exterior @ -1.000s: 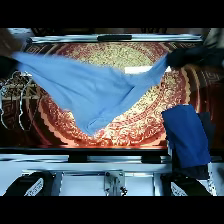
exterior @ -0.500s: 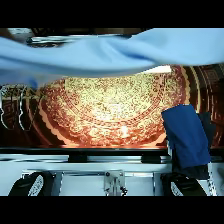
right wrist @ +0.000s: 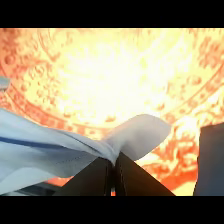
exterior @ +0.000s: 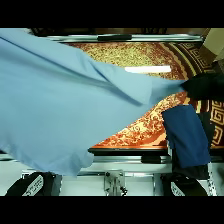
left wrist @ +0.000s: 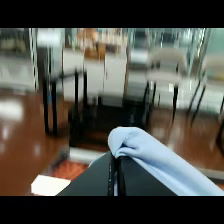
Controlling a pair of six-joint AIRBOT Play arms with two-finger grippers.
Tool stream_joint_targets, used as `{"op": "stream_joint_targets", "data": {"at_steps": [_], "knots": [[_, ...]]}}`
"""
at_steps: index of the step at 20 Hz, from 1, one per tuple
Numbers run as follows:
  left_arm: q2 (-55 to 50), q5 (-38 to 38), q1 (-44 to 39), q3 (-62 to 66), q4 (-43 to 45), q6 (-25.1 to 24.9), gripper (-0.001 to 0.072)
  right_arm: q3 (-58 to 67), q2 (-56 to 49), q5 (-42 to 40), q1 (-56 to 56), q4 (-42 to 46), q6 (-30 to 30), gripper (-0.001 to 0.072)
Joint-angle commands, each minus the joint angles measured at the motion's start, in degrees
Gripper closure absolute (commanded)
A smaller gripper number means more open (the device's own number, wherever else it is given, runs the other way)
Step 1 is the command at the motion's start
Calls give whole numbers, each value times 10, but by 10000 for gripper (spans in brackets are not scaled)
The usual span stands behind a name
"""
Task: Fold the shirts.
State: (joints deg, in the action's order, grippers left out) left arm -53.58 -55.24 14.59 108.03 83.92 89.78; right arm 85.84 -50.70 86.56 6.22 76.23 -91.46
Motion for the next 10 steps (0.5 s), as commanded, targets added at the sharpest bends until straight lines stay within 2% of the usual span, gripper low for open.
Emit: {"op": "stream_joint_targets", "data": {"at_steps": [1, 4, 10], "knots": [[-119, -53, -5, -35, -44, -8, 678, -163, -50, -87, 0, -10, -38, 638], [-234, -46, -36, -43, -62, -8, 678, -259, -144, -283, 0, -50, -73, 638], [-405, 9, -124, -43, -62, -7, 677, -263, -341, -540, 0, -229, -75, 638]]}}
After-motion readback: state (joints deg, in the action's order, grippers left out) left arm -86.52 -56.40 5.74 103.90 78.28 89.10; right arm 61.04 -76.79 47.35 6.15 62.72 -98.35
